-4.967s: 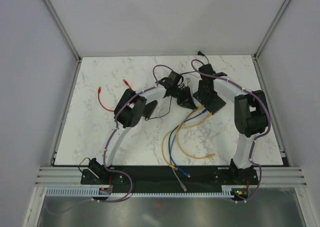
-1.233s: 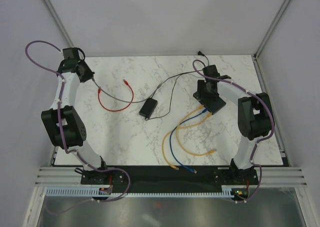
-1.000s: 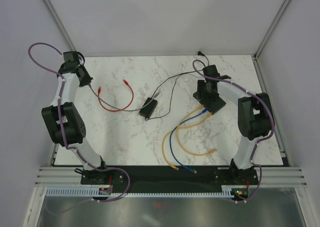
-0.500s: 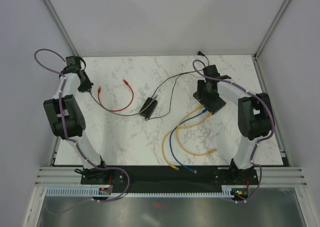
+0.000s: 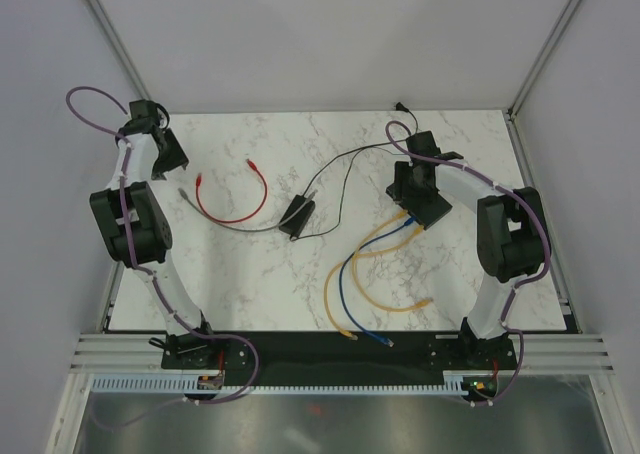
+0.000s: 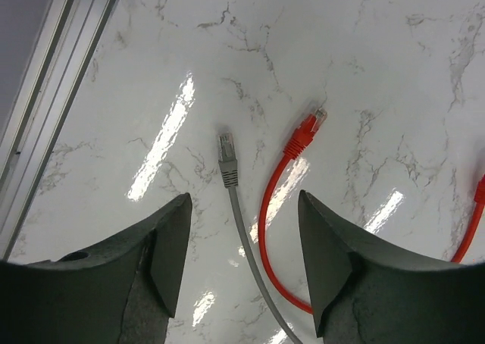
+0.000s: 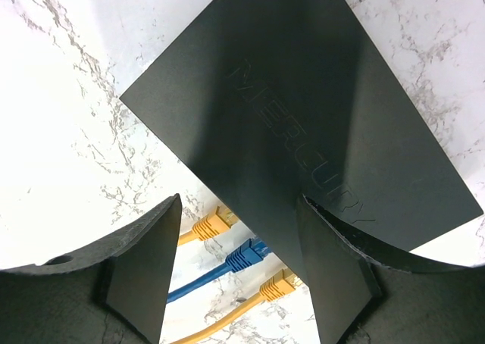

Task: Pull the plug from the switch port

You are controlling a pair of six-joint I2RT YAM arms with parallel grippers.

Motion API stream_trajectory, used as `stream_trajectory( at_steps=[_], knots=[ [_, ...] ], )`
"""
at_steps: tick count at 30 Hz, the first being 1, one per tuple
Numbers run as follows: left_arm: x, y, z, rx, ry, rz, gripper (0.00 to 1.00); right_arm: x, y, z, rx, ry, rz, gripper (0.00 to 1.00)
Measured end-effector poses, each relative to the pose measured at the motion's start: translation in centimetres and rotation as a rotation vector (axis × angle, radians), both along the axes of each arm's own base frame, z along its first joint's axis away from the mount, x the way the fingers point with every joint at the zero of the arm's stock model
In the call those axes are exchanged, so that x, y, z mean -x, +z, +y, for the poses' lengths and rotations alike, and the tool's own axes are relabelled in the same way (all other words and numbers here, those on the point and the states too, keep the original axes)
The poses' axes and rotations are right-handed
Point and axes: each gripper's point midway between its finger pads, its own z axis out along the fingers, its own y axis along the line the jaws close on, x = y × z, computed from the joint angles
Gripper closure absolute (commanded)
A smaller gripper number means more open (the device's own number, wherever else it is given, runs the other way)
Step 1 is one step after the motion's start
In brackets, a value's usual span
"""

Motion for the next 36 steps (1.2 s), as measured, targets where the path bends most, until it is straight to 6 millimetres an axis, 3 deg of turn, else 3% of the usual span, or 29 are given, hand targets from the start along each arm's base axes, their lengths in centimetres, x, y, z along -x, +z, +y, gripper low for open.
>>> stream_trajectory(
  at_steps=[4, 9, 14, 20, 22, 24, 29, 36],
  knots=[
    [-0.5, 1.2, -0.4, 0.025, 0.006, -0.023, 0.35, 0.2, 0.0, 0.0, -0.002, 0.002, 0.006, 0.29],
    [-0.5, 1.4, -4.0, 0.165, -0.05, -0.046, 0.39, 0.4, 0.0, 0.1, -0.003, 0.004, 0.014, 0.29],
    [3.2, 2.5, -13.5, 0.366, -0.247, -0.038, 0.32, 0.5, 0.0, 0.1, -0.004, 0.006, 0.019, 0.29],
    [9.5, 6.3, -26.4, 0.49, -0.598, -0.066, 0.36, 0.5, 0.0, 0.1, -0.005, 0.007, 0.02, 0.29],
    [11.8, 6.7, -28.8, 0.527, -0.659, -0.059, 0.45, 0.5, 0.0, 0.1, -0.005, 0.007, 0.02, 0.29],
    [14.2, 6.1, -29.7, 0.559, -0.663, -0.027, 0.51, 0.5, 0.0, 0.2, -0.005, 0.007, 0.02, 0.28],
    [17.5, 4.1, -30.6, 0.633, -0.633, 0.052, 0.46, 0.5, -0.1, 0.2, -0.005, 0.008, 0.02, 0.27],
    [19.3, 6.2, -39.2, 0.817, -0.857, 0.035, 0.41, 0.5, 0.0, 0.2, -0.003, 0.018, 0.017, 0.25]
  ],
)
